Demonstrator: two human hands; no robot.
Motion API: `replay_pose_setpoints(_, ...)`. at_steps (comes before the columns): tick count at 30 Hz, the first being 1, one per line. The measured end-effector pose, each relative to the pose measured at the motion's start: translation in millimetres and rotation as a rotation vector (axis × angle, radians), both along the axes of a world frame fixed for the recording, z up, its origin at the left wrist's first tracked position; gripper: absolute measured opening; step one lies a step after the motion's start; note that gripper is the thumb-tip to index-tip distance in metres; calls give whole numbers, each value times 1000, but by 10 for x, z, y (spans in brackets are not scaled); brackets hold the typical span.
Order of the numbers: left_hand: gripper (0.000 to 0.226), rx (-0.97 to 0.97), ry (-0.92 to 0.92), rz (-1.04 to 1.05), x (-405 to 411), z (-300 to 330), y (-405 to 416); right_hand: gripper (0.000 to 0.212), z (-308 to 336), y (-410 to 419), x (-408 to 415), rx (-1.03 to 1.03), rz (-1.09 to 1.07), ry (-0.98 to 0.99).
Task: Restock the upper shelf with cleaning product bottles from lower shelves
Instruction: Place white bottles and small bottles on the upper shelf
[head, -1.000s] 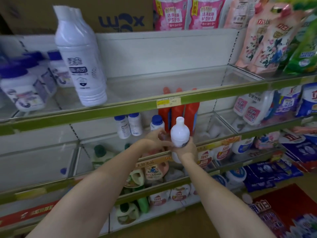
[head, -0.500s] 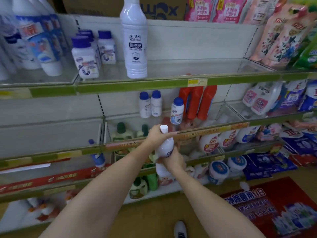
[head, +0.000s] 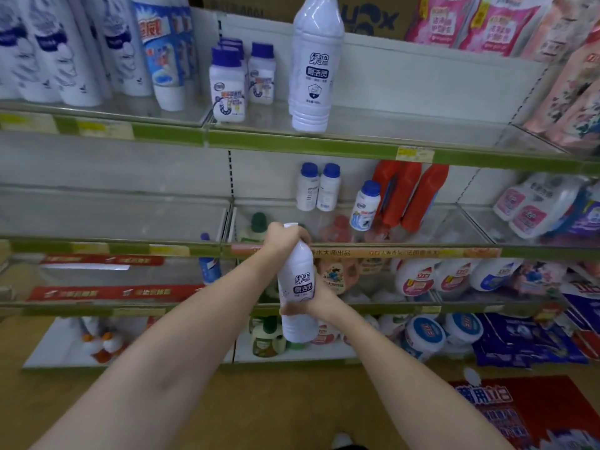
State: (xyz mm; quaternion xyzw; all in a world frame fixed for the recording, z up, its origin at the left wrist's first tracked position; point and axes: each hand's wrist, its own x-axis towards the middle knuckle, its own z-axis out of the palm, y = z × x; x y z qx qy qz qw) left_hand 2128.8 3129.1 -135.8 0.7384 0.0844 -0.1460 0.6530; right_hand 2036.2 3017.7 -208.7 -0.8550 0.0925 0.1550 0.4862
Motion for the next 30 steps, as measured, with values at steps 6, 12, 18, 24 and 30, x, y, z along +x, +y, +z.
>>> replay_pose_setpoints(6, 41, -154, 47, -6, 130, 90, 169, 74, 177, 79, 67, 72, -54, -47)
replay_pose_setpoints(12, 58, -2, 0, 54, 209, 18, 182, 84, 204, 164, 10, 51, -174, -94)
replay_pose_setpoints(18, 90, -108, 78, -62, 100, 18, 226, 78, 184, 187, -68, 147, -206, -142)
replay_pose_setpoints(24, 72, -62, 42, 5, 99, 14, 178, 86, 155, 238, -39, 141, -237, -96)
replay_pose_setpoints(30, 61, 64, 59, 9, 45, 43, 159, 78, 187, 415, -26, 25, -314, -99)
